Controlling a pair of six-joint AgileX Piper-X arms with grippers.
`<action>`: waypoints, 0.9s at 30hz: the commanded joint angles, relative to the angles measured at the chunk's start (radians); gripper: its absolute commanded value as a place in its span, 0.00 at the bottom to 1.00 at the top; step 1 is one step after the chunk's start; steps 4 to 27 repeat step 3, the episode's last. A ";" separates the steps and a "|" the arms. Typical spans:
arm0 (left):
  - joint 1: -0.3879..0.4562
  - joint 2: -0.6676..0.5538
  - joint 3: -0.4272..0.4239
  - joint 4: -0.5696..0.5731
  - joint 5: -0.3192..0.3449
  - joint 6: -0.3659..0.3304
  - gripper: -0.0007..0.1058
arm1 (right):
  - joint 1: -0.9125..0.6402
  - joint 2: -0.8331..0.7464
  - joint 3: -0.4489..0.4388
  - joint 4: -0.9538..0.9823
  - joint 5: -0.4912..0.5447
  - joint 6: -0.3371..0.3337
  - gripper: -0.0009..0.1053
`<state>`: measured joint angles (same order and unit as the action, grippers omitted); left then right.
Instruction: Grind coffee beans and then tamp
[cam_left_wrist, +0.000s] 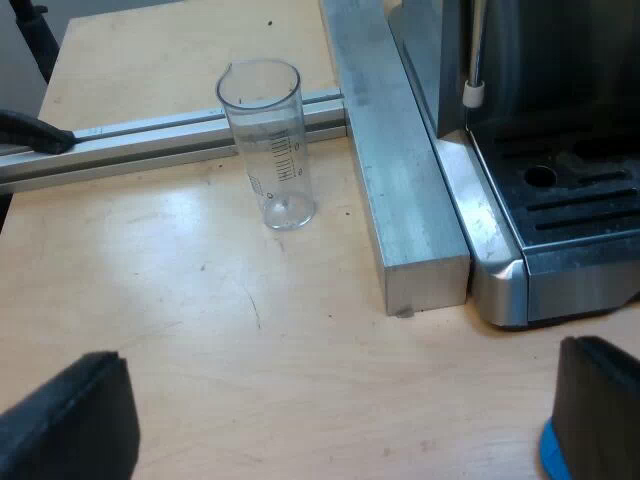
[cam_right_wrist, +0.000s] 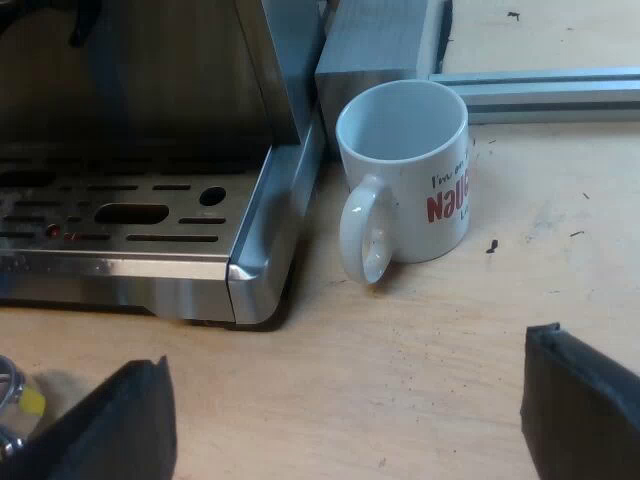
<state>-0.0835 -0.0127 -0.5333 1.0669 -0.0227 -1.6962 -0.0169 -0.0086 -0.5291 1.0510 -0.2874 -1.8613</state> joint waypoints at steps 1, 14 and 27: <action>0.000 -0.141 0.001 -0.012 0.004 -0.002 0.80 | -0.002 -0.042 -0.003 -0.009 -0.003 -0.012 0.69; 0.000 -0.141 0.001 -0.012 0.004 -0.002 0.80 | -0.002 -0.042 -0.003 -0.009 -0.003 -0.012 0.69; 0.000 -0.141 0.001 -0.012 0.004 -0.002 0.80 | -0.002 -0.042 -0.003 -0.009 -0.003 -0.012 0.69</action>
